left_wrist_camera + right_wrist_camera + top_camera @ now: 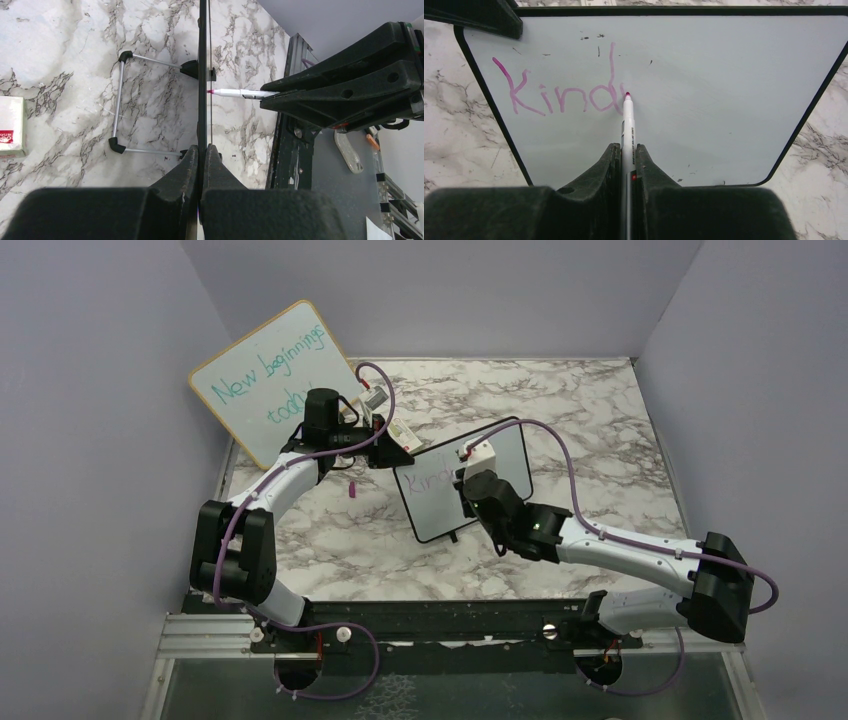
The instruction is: Write a sentence on the whiteboard
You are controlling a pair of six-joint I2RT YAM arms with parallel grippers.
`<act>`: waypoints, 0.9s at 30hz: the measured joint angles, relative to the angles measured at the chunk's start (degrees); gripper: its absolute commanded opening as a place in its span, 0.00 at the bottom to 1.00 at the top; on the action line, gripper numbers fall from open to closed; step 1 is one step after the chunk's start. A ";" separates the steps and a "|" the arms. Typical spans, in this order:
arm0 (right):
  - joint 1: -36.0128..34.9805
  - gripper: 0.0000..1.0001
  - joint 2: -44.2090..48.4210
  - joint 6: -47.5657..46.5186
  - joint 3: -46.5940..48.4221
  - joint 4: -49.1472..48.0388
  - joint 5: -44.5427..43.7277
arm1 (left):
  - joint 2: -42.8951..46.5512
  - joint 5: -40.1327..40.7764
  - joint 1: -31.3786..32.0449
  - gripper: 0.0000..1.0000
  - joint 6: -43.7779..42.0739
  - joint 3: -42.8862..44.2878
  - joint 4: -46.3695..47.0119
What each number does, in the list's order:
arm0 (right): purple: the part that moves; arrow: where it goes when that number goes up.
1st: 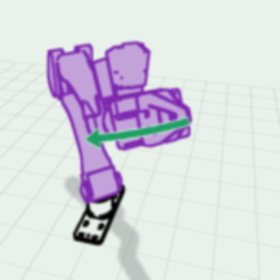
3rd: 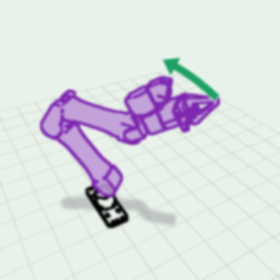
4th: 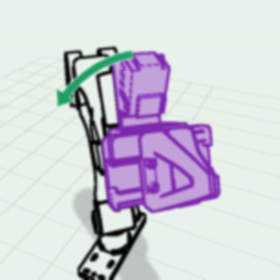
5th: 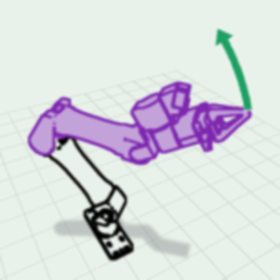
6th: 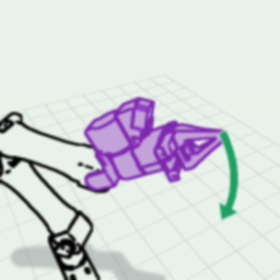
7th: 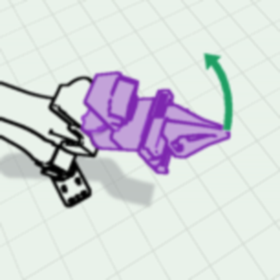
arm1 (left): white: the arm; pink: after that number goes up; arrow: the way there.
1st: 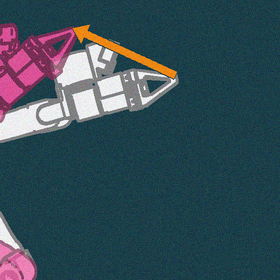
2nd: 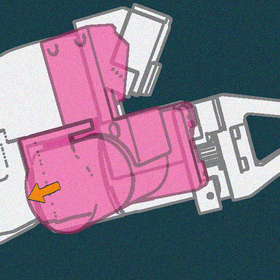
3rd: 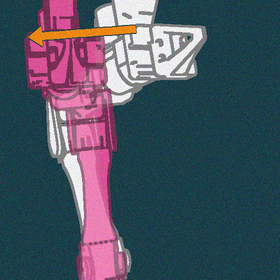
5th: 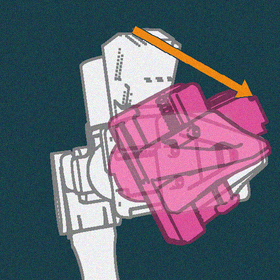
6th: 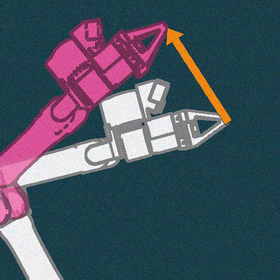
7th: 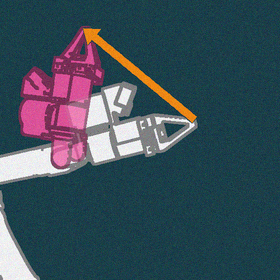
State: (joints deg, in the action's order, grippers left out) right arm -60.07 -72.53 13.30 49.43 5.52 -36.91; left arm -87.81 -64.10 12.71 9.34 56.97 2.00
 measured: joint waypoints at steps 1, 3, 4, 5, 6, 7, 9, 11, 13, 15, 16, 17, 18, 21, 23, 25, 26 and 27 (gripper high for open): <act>0.09 0.00 0.00 -0.13 0.02 -0.11 -0.02 | -0.02 0.02 0.00 0.00 0.00 0.00 0.00; 0.20 0.00 0.00 -0.48 0.02 -0.42 -0.09 | -0.02 0.02 0.00 0.00 0.00 0.00 0.00; 0.22 0.00 0.00 -0.57 0.04 -0.55 -0.11 | -0.02 0.02 0.00 0.00 0.00 0.00 0.00; 0.22 0.00 0.00 -0.76 0.09 -0.68 -0.15 | -0.02 0.00 0.00 0.00 0.00 0.00 -0.02; 0.24 0.00 0.00 -0.94 0.11 -0.90 -0.20 | -0.02 0.00 0.00 0.00 0.00 0.00 -0.02; 0.33 0.00 0.00 -1.01 0.13 -1.22 -0.31 | -0.02 0.00 0.00 0.00 0.00 0.02 -0.02; 0.57 0.00 0.00 -1.18 0.22 -1.38 -0.46 | -0.02 0.02 0.00 0.00 0.00 0.02 -0.04; 0.68 0.00 0.00 -1.20 0.33 -1.40 -0.81 | -0.02 0.02 0.00 0.00 0.00 0.02 -0.04; 0.79 0.00 0.00 -1.16 0.35 -1.38 -1.03 | -0.02 0.02 0.00 0.00 0.00 0.02 -0.04; 0.90 0.00 0.02 -1.09 0.35 -1.33 -1.27 | -0.02 0.02 0.00 0.00 0.00 0.02 -0.07; 0.90 0.00 0.02 -0.90 0.35 -1.29 -1.31 | -0.02 0.02 0.00 0.00 0.00 0.02 -0.07; 0.90 0.00 0.09 -0.81 0.35 -1.14 -1.33 | -0.02 0.02 0.00 0.00 0.00 0.02 -0.07; 0.92 0.00 0.15 -0.63 0.35 -0.90 -1.36 | -0.02 0.00 0.00 0.00 0.00 0.02 -0.09; 0.96 0.00 0.39 0.22 0.33 0.39 -1.36 | -0.04 0.00 0.00 0.00 0.00 0.07 -0.22; 0.96 0.00 0.57 0.87 0.28 1.25 -1.31 | -0.09 0.00 0.00 0.00 0.00 0.24 -0.44; 1.07 0.00 0.76 1.62 0.15 1.90 -1.25 | -0.11 0.00 0.00 0.00 0.00 0.26 -0.55; 1.16 0.00 0.85 1.90 0.09 2.32 -1.16 | -0.13 0.00 0.00 0.00 0.00 0.28 -0.57; 1.18 0.00 0.85 2.14 0.07 2.62 -1.11 | -0.15 0.00 0.00 0.00 0.00 0.31 -0.59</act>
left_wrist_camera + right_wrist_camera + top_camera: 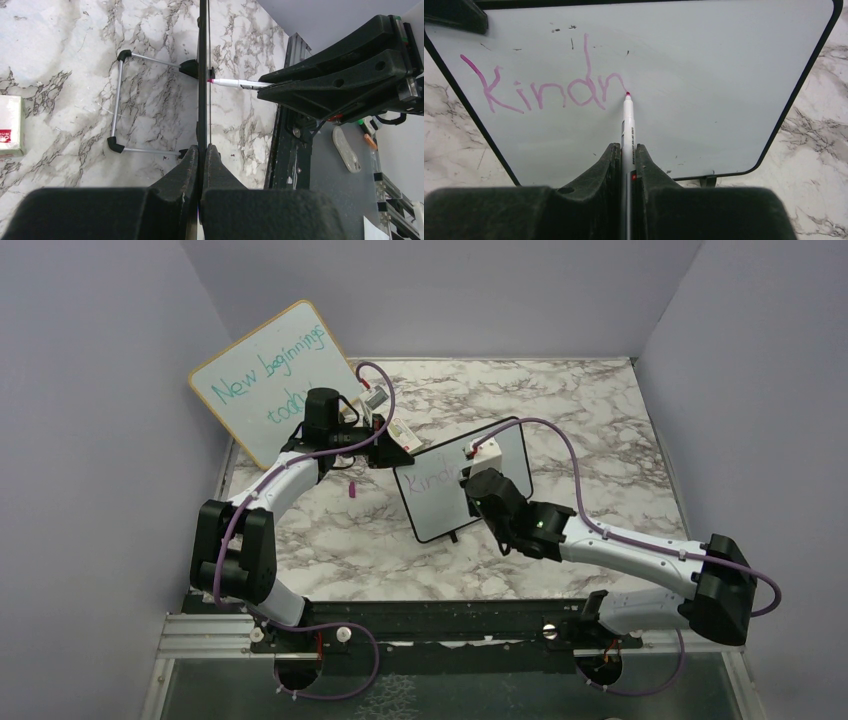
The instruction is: Write a sentence on the whiteboard
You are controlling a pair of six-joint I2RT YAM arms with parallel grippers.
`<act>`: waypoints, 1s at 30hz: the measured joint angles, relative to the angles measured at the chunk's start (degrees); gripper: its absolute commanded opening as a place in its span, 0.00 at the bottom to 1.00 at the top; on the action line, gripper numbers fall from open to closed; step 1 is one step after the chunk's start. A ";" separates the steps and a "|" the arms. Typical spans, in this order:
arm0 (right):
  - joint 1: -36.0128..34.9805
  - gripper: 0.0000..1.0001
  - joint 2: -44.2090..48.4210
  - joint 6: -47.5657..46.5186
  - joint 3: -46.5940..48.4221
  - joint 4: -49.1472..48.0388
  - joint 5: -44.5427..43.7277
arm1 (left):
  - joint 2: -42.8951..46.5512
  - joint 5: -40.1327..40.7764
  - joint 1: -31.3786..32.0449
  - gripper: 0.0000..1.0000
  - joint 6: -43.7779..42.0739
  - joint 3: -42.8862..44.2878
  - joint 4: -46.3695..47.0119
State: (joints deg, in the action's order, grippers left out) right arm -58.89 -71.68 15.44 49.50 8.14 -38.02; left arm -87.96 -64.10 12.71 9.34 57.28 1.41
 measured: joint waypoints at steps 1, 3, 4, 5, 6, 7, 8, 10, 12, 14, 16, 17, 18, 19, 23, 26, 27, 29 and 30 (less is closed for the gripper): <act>0.02 0.00 0.00 0.26 -0.02 0.52 0.04 | -0.02 0.00 0.00 0.00 0.00 0.04 -0.04; 0.04 0.00 0.00 0.74 -0.20 1.07 0.07 | -0.04 0.00 0.00 0.00 0.00 0.04 -0.07; 0.04 0.00 0.02 1.05 -0.26 1.36 0.09 | -0.04 0.00 0.00 0.00 -0.02 0.04 -0.07; 0.04 0.00 0.02 1.14 -0.33 1.55 0.11 | -0.04 0.00 0.00 0.00 -0.02 0.04 -0.07; 0.04 0.00 0.02 1.25 -0.39 1.79 0.11 | -0.04 0.00 0.00 0.00 0.00 0.04 -0.07; 0.02 0.00 0.02 1.33 -0.44 1.95 0.17 | -0.04 0.00 0.00 0.00 0.00 0.04 -0.07; 0.02 0.00 0.07 1.49 -0.50 2.01 0.22 | -0.07 0.00 0.00 0.00 -0.02 0.04 -0.07; 0.04 0.00 0.24 1.60 -0.50 2.12 0.26 | -0.07 0.00 0.00 0.00 0.00 0.07 -0.07; 0.04 0.00 0.72 1.60 -0.66 2.16 0.31 | -0.07 0.00 0.00 0.00 -0.02 0.07 -0.11; 0.04 0.00 1.70 1.51 -0.94 2.16 0.31 | -0.09 0.00 0.00 0.00 -0.02 0.11 -0.20; 0.04 0.00 3.02 1.40 -1.03 2.08 0.28 | -0.09 0.00 0.00 0.00 -0.02 0.15 -0.26; 0.04 0.00 3.72 1.22 -1.05 1.92 0.28 | -0.09 0.00 0.00 0.00 -0.02 0.15 -0.26; 0.07 0.00 4.31 1.05 -1.05 1.68 0.28 | -0.09 0.00 0.00 0.00 -0.02 0.15 -0.28; 0.17 0.00 4.79 0.98 -1.05 1.40 0.28 | -0.09 0.00 0.00 0.00 -0.02 0.15 -0.28; 0.96 0.00 5.20 0.52 -1.05 0.44 0.39 | -0.09 0.00 0.00 0.00 -0.02 0.15 -0.33; 1.51 0.00 5.03 0.26 -1.05 0.09 0.70 | -0.09 0.00 0.00 0.00 -0.02 0.17 -0.35; 1.66 0.00 4.92 0.13 -1.05 -0.17 0.90 | -0.09 0.00 0.00 0.00 -0.04 0.17 -0.35; 1.99 0.00 4.52 0.02 -1.05 -0.74 1.42 | -0.11 0.00 0.00 0.00 -0.04 0.17 -0.37; 2.03 0.00 4.33 -0.02 -1.05 -0.90 1.57 | -0.11 0.00 0.00 0.00 -0.04 0.20 -0.37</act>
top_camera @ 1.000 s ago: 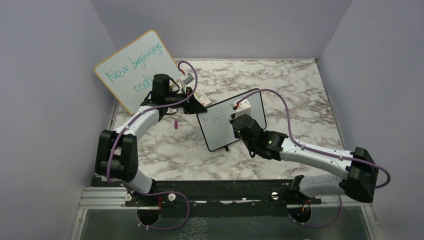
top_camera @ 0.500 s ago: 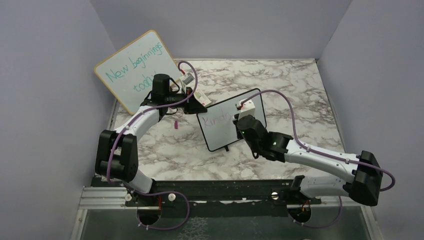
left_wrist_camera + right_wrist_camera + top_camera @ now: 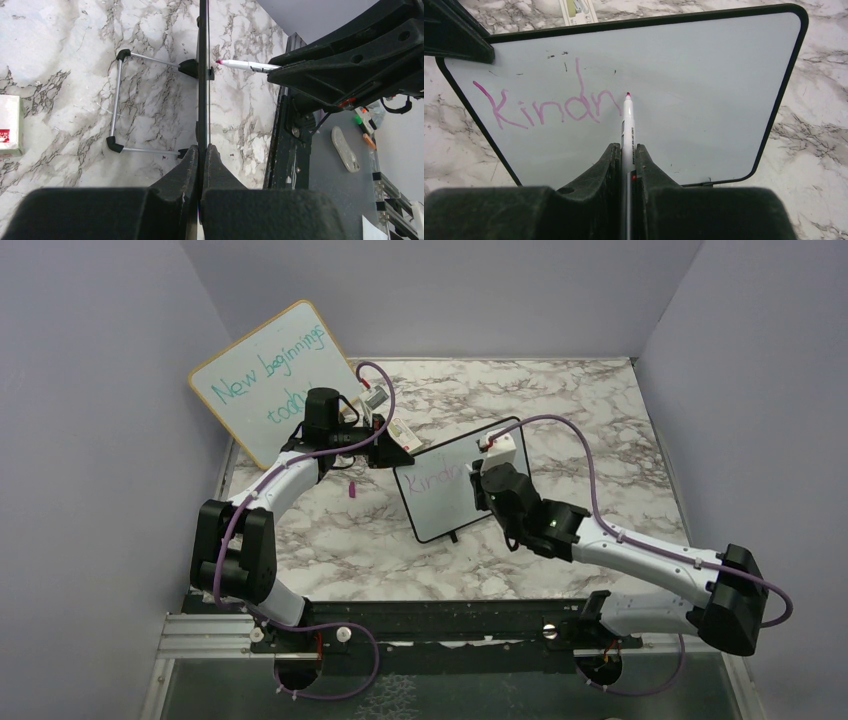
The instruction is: Write a sentence on the whiteboard
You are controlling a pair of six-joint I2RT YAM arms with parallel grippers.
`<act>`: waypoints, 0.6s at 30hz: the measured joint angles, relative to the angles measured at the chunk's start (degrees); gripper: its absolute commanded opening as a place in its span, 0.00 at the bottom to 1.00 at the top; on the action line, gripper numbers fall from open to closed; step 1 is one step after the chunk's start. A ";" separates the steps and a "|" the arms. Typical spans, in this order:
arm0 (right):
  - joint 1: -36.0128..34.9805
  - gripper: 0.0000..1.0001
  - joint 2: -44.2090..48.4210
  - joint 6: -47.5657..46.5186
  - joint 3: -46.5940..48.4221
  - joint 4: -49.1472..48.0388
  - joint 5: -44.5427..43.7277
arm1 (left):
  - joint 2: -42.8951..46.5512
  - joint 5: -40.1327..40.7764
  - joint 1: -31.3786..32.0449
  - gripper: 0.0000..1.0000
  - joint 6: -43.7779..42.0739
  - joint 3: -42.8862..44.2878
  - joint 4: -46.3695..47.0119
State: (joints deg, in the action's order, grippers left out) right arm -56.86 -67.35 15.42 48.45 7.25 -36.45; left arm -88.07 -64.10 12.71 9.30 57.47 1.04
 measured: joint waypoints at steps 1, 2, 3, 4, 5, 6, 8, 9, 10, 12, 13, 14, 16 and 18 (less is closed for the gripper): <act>0.07 0.00 -0.28 -0.02 0.00 -0.13 0.22 | 0.00 0.00 0.00 0.00 0.00 0.00 -0.02; 0.11 0.00 -0.57 -0.02 0.00 -0.28 0.42 | 0.00 0.00 0.00 0.00 0.00 0.02 -0.02; 0.24 0.00 -0.87 -0.02 0.00 -0.35 0.72 | 0.00 0.00 0.00 0.00 0.00 0.02 -0.02; 0.26 0.00 -1.20 -0.02 0.00 -0.37 0.96 | -0.02 0.00 0.00 0.00 0.00 0.02 -0.04; 0.33 0.00 -1.53 -0.02 0.00 -0.37 1.27 | -0.02 0.00 0.00 0.00 0.00 0.04 -0.07; 0.35 0.00 -1.79 -0.02 0.00 -0.39 1.44 | -0.02 0.00 0.00 0.00 0.00 0.04 -0.07; 0.37 0.00 -2.16 -0.02 0.00 -0.39 1.70 | -0.02 0.00 0.00 0.00 0.00 0.04 -0.09; 0.37 0.00 -2.27 -0.02 0.00 -0.37 1.86 | -0.02 0.00 0.00 0.00 0.00 0.04 -0.11; 0.44 0.00 -2.32 -0.02 0.00 -0.39 1.88 | -0.02 0.00 0.00 0.00 0.00 0.04 -0.11; 0.70 0.00 -2.40 -0.02 -0.02 -0.39 1.99 | -0.02 0.00 0.00 0.00 -0.02 0.07 -0.11; 0.74 0.00 -2.40 0.00 -0.02 -0.39 2.03 | -0.02 0.00 0.00 0.00 -0.04 0.07 -0.11; 0.76 0.00 -2.43 0.00 -0.07 -0.39 2.05 | -0.02 0.00 0.00 0.00 -0.07 0.07 -0.11; 0.87 0.00 -2.43 0.00 -0.15 -0.42 2.08 | -0.04 0.00 0.00 0.00 -0.11 0.07 -0.11; 1.01 0.00 -2.45 0.02 -0.26 -0.42 2.05 | -0.09 0.00 0.00 0.00 -0.13 0.07 -0.09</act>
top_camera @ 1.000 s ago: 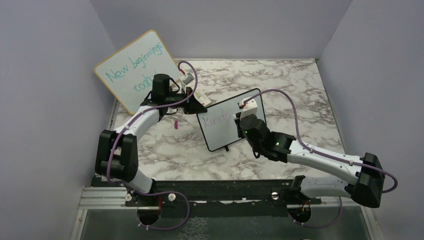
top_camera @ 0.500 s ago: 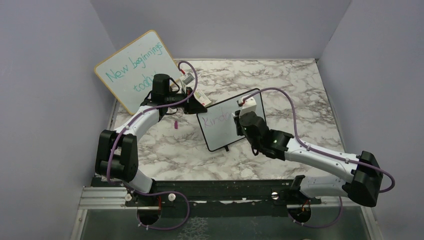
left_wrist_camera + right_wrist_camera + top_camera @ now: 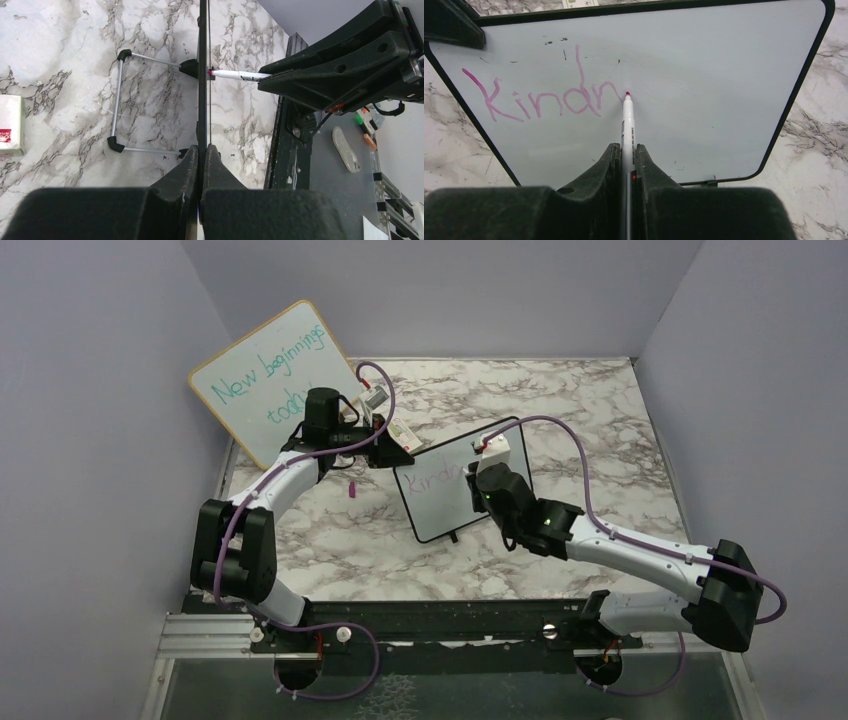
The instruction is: Write a sentence on the whiteboard
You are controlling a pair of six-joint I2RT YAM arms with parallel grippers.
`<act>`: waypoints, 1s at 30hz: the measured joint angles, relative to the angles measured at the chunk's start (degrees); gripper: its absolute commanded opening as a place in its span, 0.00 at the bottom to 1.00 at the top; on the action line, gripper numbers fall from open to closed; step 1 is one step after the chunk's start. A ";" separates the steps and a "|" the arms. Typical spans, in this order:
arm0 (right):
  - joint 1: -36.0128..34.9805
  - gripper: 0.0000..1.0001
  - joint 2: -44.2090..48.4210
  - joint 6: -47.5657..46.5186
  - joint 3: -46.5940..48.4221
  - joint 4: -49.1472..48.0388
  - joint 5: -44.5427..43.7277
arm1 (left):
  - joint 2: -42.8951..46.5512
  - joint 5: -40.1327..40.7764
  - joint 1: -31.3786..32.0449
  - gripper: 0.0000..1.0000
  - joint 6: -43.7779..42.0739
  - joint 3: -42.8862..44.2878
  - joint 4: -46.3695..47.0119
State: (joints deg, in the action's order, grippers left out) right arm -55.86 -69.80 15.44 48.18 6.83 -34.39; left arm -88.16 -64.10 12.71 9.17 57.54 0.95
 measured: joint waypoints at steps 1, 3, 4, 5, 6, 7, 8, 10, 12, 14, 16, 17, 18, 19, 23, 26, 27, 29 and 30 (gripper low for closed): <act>0.04 0.00 0.00 0.00 -0.07 0.02 -0.02 | -0.04 0.00 0.00 0.00 0.00 0.00 0.00; 0.11 0.00 0.00 0.00 -0.15 0.02 -0.07 | -0.04 0.00 0.00 0.00 -0.02 0.04 0.00; 0.11 0.00 0.00 0.00 -0.15 0.02 -0.11 | -0.04 0.00 0.00 0.00 -0.02 0.09 -0.02; 0.11 0.00 0.00 0.00 -0.17 0.02 -0.17 | -0.07 0.00 0.00 0.00 -0.02 0.09 -0.02; 0.11 0.00 0.00 0.00 -0.20 0.02 -0.26 | -0.07 0.00 0.00 0.00 -0.02 0.09 -0.04; 0.11 0.00 0.00 0.00 -0.26 0.02 -0.44 | -0.09 0.00 0.00 0.00 -0.02 0.09 -0.02; 0.11 0.00 0.00 0.00 -0.31 0.02 -0.52 | -0.11 -0.02 0.00 0.00 -0.02 0.09 -0.04; 0.15 0.00 0.04 0.00 -0.42 0.02 -0.74 | -0.15 -0.02 0.00 0.00 -0.02 0.11 -0.02; 0.28 0.00 0.04 0.00 -0.48 0.04 -0.92 | -0.15 -0.02 0.00 0.00 -0.02 0.11 0.00; 0.37 0.00 0.07 -0.02 -0.48 0.04 -1.09 | -0.15 -0.02 0.00 0.00 -0.02 0.11 0.00; 0.46 0.00 0.11 -0.02 -0.48 0.04 -1.49 | -0.15 -0.02 0.00 0.00 -0.02 0.11 0.00; 0.48 0.00 0.15 -0.02 -0.48 0.04 -1.70 | -0.15 -0.02 0.00 0.00 -0.02 0.11 0.00; 0.48 0.00 0.15 -0.02 -0.48 0.04 -1.92 | -0.15 -0.02 0.00 0.00 -0.02 0.11 0.00; 0.48 0.00 0.15 -0.04 -0.48 0.02 -2.16 | -0.15 -0.04 0.00 0.00 -0.02 0.11 0.00; 0.55 0.00 0.15 -0.33 -0.48 -0.24 -2.51 | -0.17 -0.07 0.00 0.00 -0.02 0.11 0.00; 0.74 0.00 0.15 -0.76 -0.48 -0.94 -2.64 | -0.20 -0.15 0.00 0.00 -0.02 0.11 0.00; 0.81 0.00 0.15 -0.94 -0.48 -1.18 -2.64 | -0.20 -0.17 0.00 0.00 -0.02 0.11 0.00; 0.85 0.00 0.15 -1.42 -0.48 -1.53 -2.64 | -0.24 -0.20 0.00 0.00 -0.02 0.15 0.00; 0.85 0.00 0.15 -1.57 -0.48 -1.73 -2.64 | -0.26 -0.20 0.00 0.00 -0.02 0.20 -0.02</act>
State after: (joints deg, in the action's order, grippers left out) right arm -55.00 -69.65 13.87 47.70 5.10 -37.04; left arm -88.42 -64.29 12.71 9.15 57.74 0.93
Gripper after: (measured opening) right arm 0.165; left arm 0.019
